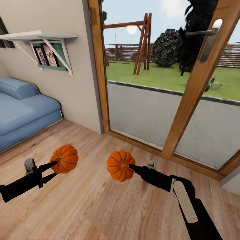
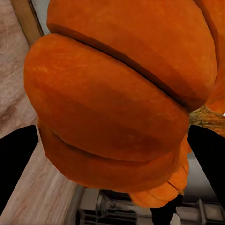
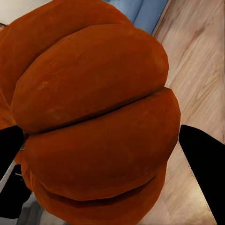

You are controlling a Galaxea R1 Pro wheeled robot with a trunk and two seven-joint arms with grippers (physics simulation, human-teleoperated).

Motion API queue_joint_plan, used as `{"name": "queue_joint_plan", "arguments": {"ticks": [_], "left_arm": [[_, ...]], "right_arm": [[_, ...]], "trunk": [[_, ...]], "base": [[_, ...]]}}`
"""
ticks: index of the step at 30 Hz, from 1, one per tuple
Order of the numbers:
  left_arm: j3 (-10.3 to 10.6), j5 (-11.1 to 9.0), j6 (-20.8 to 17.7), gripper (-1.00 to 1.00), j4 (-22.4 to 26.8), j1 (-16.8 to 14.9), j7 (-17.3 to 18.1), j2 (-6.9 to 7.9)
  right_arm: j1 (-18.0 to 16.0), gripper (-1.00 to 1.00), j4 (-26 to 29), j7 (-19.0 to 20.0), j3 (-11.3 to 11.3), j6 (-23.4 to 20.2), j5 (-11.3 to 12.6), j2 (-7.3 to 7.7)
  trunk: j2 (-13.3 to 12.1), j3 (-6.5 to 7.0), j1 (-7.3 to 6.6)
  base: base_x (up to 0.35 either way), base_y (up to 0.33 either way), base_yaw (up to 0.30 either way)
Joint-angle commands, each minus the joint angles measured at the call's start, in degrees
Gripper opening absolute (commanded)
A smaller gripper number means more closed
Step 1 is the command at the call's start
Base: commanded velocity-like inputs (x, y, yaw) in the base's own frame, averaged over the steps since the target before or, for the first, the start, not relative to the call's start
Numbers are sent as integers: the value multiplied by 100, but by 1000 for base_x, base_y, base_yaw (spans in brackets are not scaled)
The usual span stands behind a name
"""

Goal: Place each of the two pumpkins and all three candles from the living room inside a cabinet in the living room (use any cabinet), then make sure every cabinet is closed, and position the cauldron so it is next to a table in the living room.

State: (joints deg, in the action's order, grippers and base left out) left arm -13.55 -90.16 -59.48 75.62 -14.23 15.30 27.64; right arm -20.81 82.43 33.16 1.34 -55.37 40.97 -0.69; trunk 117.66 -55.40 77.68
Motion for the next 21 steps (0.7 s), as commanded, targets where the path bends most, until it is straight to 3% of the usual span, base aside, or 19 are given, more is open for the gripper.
{"name": "queue_joint_plan", "arguments": {"ticks": [1, 4, 15, 21], "left_arm": [[-2, 51, -20, -100, -2, -7, 52, -2], [-3, 51, -20, -100, -1, -8, 52, -3], [-16, 51, -28, -100, -3, -7, 52, 13], [-39, 51, -29, -100, -5, -9, 57, 14]], "right_arm": [[1, -100, 1, 36, 46, -41, -6, 6], [-2, -100, 1, 39, 161, -45, -23, 13], [-2, -100, 3, 33, 198, -54, -37, -14], [-2, -100, 1, 33, 198, -67, -36, 12]], "trunk": [[-40, 4, -24], [-160, 33, -89], [-601, 219, -331], [-601, 219, -331]], "base": [[0, 0, 100], [0, 0, 100], [0, 0, 13], [-1, 0, 135]]}}
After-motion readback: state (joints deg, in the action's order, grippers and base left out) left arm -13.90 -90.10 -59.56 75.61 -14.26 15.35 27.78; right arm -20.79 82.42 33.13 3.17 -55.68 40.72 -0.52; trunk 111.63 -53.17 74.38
